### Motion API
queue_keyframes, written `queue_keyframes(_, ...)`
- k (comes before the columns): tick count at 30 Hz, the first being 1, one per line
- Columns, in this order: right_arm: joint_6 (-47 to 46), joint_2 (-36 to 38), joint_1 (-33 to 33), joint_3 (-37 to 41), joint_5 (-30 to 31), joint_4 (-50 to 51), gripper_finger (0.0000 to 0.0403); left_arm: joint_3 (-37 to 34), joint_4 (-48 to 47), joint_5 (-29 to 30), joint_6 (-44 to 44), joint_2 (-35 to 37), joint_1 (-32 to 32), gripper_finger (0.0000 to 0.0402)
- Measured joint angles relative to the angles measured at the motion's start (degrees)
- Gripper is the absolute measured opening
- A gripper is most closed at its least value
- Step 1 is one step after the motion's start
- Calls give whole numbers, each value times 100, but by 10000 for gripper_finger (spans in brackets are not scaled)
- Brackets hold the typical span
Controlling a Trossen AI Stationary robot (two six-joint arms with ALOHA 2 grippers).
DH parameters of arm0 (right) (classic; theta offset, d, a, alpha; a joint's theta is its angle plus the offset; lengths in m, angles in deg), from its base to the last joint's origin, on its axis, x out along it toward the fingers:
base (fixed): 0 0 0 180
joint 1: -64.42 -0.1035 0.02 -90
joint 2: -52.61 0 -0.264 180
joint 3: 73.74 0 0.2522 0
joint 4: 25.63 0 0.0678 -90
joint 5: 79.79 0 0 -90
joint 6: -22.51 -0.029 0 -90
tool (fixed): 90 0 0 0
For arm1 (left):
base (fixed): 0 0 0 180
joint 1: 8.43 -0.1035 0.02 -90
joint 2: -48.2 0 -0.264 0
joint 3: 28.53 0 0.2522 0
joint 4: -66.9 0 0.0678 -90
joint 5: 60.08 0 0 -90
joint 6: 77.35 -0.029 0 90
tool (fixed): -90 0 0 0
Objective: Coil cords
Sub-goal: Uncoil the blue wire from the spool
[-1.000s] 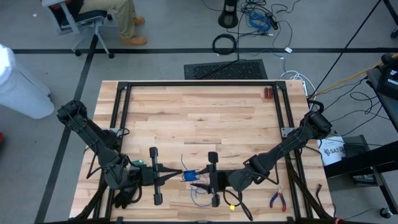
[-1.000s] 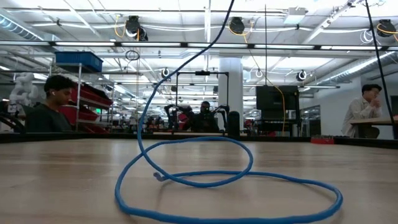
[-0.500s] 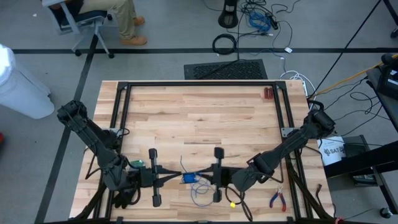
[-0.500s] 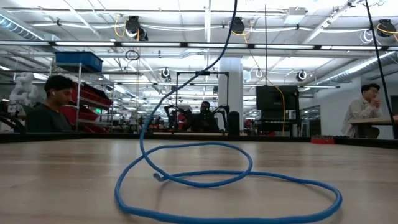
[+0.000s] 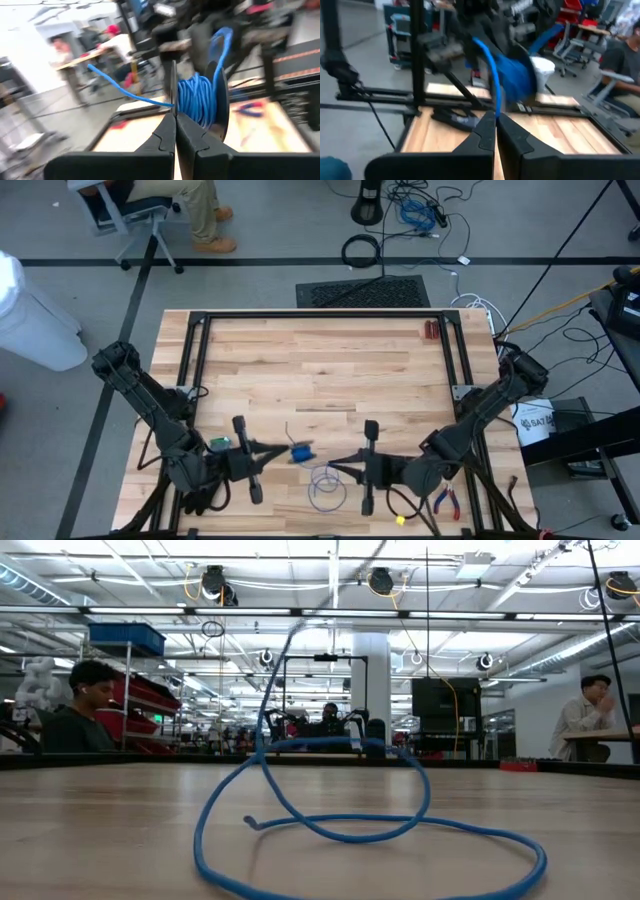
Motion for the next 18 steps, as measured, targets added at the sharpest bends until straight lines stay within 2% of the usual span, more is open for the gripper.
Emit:
queue_keyframes(11,301,-125,43,0,-380,-379,0,1,39,889,21,-94,-150,2)
queue_keyframes(18,669,-429,199,0,-777,-791,0,1,39,930,442,-186,-362,2)
